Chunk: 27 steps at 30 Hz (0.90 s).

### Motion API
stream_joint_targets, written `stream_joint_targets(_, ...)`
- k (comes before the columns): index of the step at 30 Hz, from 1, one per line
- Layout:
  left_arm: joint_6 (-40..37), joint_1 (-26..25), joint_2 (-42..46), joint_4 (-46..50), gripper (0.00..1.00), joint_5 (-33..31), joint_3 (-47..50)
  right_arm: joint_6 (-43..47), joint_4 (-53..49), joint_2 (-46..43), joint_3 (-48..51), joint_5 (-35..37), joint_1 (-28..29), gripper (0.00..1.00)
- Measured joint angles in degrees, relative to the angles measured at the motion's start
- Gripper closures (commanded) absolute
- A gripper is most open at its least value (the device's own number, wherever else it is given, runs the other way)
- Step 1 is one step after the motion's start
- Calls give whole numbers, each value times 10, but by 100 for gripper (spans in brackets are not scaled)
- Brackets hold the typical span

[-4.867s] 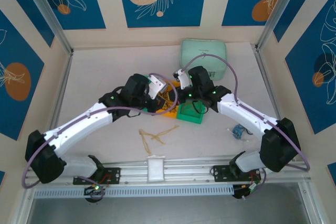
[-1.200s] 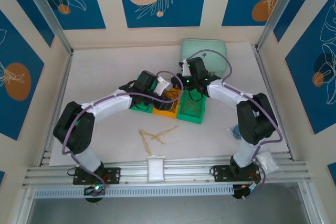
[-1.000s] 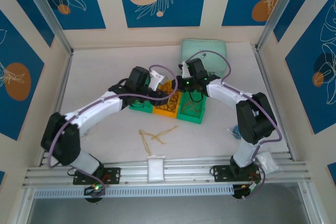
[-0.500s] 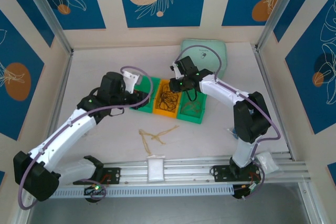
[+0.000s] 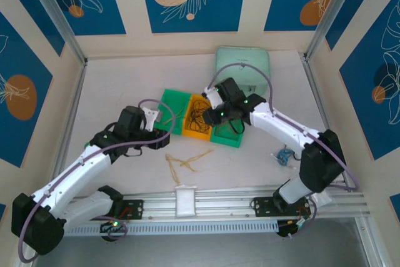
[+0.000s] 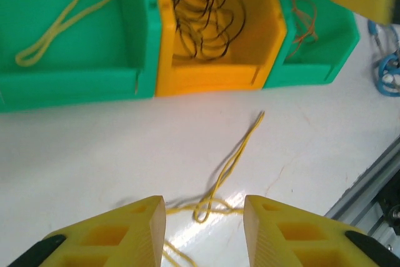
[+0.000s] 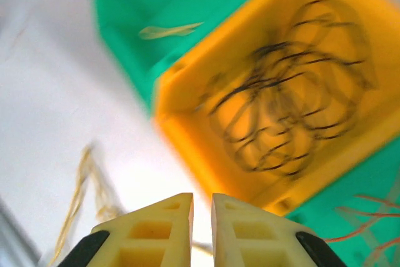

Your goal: Untangle the cables

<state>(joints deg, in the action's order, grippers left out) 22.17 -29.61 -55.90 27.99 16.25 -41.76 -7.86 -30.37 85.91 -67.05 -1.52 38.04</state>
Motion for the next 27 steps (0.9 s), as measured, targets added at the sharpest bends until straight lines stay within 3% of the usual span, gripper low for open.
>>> stream_joint_targets(8, 36, 0, 17, 6, 61, 2, 57, 19, -51, 2, 39, -2, 128, 83)
stream_joint_targets(13, 55, 2, 49, 21, 59, -2, 68, 19, -53, 55, 40, 2, 185, 83)
stream_joint_targets(27, 76, 11, 110, 45, 58, -16, 68, 25, -35, 202, -46, 52, 232, 83)
